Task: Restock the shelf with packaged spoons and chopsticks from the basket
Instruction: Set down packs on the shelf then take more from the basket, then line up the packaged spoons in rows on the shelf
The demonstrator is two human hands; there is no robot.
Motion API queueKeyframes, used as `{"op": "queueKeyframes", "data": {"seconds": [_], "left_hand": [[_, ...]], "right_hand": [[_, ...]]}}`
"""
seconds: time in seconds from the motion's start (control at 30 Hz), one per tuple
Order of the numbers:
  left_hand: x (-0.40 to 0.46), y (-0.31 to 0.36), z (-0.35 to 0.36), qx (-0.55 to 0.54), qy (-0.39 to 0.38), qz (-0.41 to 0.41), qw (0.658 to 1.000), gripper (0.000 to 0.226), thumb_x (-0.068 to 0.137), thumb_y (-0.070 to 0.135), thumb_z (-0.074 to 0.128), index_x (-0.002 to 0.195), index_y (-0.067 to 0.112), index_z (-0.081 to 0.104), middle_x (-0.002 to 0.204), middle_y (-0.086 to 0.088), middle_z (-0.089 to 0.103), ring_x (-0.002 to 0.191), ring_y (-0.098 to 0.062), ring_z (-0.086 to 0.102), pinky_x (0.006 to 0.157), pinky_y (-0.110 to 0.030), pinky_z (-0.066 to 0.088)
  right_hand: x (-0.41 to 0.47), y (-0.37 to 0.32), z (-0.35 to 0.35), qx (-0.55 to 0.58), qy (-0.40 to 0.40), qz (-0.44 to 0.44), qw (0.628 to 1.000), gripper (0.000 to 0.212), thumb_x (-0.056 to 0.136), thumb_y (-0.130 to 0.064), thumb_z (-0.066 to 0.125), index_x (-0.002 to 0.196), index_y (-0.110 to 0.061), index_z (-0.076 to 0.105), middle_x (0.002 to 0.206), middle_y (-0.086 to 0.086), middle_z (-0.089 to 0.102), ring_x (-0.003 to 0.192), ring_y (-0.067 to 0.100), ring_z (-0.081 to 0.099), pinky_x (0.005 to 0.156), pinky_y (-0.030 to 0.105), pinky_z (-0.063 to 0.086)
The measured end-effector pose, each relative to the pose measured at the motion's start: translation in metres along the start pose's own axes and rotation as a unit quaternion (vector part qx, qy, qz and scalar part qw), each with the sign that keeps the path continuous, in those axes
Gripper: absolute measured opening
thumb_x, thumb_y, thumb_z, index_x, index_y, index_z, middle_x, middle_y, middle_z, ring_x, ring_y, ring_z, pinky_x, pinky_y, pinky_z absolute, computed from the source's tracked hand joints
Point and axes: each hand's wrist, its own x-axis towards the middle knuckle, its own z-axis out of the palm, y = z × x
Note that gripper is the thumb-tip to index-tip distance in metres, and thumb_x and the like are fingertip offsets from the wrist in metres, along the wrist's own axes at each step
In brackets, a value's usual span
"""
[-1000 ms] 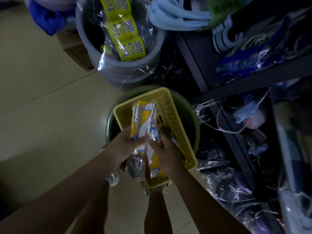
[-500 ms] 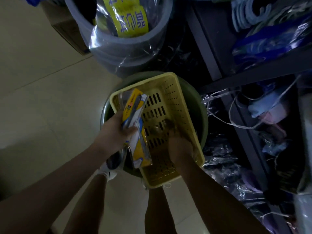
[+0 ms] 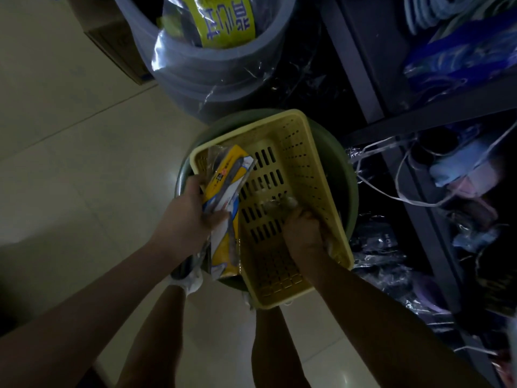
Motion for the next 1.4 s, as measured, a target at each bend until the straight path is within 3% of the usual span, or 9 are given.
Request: {"op": "queueKeyframes", "data": {"seconds": [0.13,0.23,0.33,0.43,0.57,0.83,1.07,1.2,1.4], "left_hand": [[-0.006,0.010,-0.012,0.001,-0.018,-0.010,1.000,0.034,0.084,0.020,0.063,0.113,0.011,0.048,0.095,-0.006,0.062,0.086,-0.027,0.060,0.065,-0.030,0.047],[-0.016,0.025,-0.029,-0.023,-0.004,-0.004,1.000,0.026,0.086,0.020,0.059,0.107,0.013,0.045,0.081,-0.008,0.058,0.072,-0.030,0.059,0.054,-0.031,0.047],[-0.031,0.049,-0.049,-0.064,0.005,-0.006,0.998,0.021,0.089,0.020,0.055,0.104,0.012,0.044,0.069,-0.003,0.050,0.064,-0.027,0.054,0.052,-0.031,0.044],[-0.054,0.094,-0.072,-0.122,-0.014,0.040,0.992,0.032,0.090,0.014,0.055,0.119,0.003,0.047,0.097,-0.025,0.059,0.076,-0.015,0.059,0.058,-0.023,0.042],[-0.100,0.172,-0.105,-0.115,-0.080,0.178,0.974,0.039,0.089,0.009,0.055,0.116,0.035,0.046,0.121,-0.003,0.058,0.108,-0.013,0.055,0.081,-0.024,0.042],[-0.190,0.293,-0.128,-0.133,-0.188,0.286,0.930,0.012,0.091,0.027,0.049,0.094,0.036,0.057,0.098,0.000,0.070,0.091,-0.022,0.067,0.079,-0.047,0.053],[-0.273,0.371,-0.087,-0.148,-0.238,0.358,0.890,0.029,0.095,0.040,0.032,0.088,0.024,0.055,0.076,0.006,0.060,0.063,0.005,0.056,0.060,-0.012,0.043],[-0.309,0.408,-0.050,-0.148,-0.280,0.380,0.869,0.013,0.082,0.031,0.064,0.092,0.029,0.056,0.089,0.004,0.068,0.082,-0.012,0.066,0.075,-0.028,0.053],[-0.362,0.471,0.002,-0.120,-0.298,0.430,0.844,0.020,0.085,0.014,0.060,0.100,0.027,0.054,0.097,0.001,0.067,0.086,-0.015,0.065,0.077,-0.030,0.053]], "right_hand": [[-0.025,0.012,-0.041,0.307,0.019,0.039,0.951,0.021,0.096,-0.017,0.043,0.105,-0.008,0.060,0.101,0.011,0.066,0.092,0.022,0.065,0.065,0.026,0.046],[-0.052,0.026,-0.066,0.692,-0.053,0.103,0.713,0.024,0.095,-0.020,0.045,0.110,-0.007,0.060,0.084,0.008,0.062,0.079,0.023,0.063,0.058,0.030,0.050],[-0.089,0.050,-0.096,0.852,-0.086,0.089,0.509,0.017,0.093,-0.012,0.052,0.105,-0.010,0.062,0.083,0.008,0.067,0.078,0.025,0.067,0.077,0.041,0.056],[-0.138,0.081,-0.136,0.908,-0.076,0.053,0.410,0.015,0.091,-0.006,0.052,0.088,-0.016,0.063,0.059,-0.005,0.070,0.052,0.006,0.065,0.047,0.018,0.047],[-0.210,0.123,-0.194,0.934,0.004,0.014,0.357,0.015,0.090,-0.007,0.055,0.088,-0.018,0.065,0.063,-0.008,0.073,0.057,0.004,0.068,0.051,0.017,0.052],[-0.360,0.188,-0.260,0.908,0.237,0.064,0.340,0.021,0.087,-0.015,0.061,0.097,0.003,0.063,0.062,-0.002,0.070,0.057,0.015,0.065,0.056,0.027,0.051],[-0.454,0.224,-0.251,0.867,0.399,0.113,0.275,0.012,0.086,-0.004,0.061,0.077,-0.011,0.057,0.059,-0.004,0.065,0.050,0.006,0.062,0.045,0.018,0.049],[-0.494,0.251,-0.227,0.860,0.429,0.143,0.237,0.014,0.086,-0.010,0.063,0.090,-0.004,0.052,0.050,-0.005,0.056,0.040,0.004,0.051,0.038,0.014,0.040],[-0.552,0.304,-0.180,0.852,0.414,0.171,0.272,0.047,0.091,-0.048,0.045,0.096,-0.005,0.064,0.063,-0.001,0.059,0.046,0.009,0.052,0.041,0.017,0.041]]}}
